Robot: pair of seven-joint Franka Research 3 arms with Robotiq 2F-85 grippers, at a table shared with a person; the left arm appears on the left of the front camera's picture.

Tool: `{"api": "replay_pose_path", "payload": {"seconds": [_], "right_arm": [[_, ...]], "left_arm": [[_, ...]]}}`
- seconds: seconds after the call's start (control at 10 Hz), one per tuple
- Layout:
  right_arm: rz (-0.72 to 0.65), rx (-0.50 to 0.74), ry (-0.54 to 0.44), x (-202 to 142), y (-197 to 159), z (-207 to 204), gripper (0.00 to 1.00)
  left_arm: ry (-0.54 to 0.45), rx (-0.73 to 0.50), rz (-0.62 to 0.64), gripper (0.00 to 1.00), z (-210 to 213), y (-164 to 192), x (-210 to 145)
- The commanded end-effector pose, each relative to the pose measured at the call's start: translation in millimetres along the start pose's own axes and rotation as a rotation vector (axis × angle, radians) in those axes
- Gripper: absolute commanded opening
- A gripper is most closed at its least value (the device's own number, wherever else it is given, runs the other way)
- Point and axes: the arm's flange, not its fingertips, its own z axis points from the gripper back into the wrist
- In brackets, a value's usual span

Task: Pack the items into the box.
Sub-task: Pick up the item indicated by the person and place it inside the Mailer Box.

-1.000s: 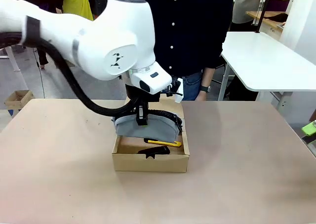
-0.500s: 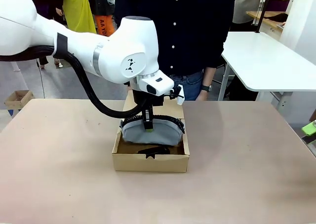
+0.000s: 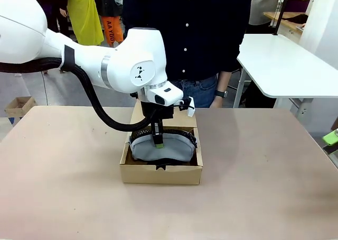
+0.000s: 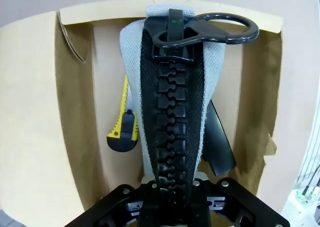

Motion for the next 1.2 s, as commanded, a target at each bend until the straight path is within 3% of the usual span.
{"api": "replay_pose_path", "payload": {"seconds": [0.0,0.1,0.2,0.3,0.5,0.6,0.7,1.1], "right_arm": [[0.017,-0.003,0.013,-2,-1,3,1.0],[0.017,-0.003,0.013,-2,-1,3,1.0],[0.017,-0.003,0.013,-2,-1,3,1.0],[0.017,-0.003,0.013,-2,-1,3,1.0],[0.017,-0.003,0.013,-2,-1,3,1.0],[0.017,-0.003,0.013,-2,-1,3,1.0],[0.017,-0.003,0.013,-2,-1,3,1.0],[0.017,-0.003,0.013,-2,-1,3,1.0]], "left_arm": [[-0.011,-0.016,-0.002,0.1,8,0,-2],[-0.013,-0.015,-0.003,0.62,9,0,-3],[0.004,-0.008,-0.001,0.67,9,-1,-3],[0.01,-0.003,0.001,1.0,10,-2,-3],[0.005,0.01,0.002,1.0,12,-4,-3],[0.001,0.015,0.004,0.88,15,-6,-5],[-0.01,0.03,0.002,0.98,19,-12,-7],[-0.053,0.069,-0.016,1.0,36,-32,-23]]}}
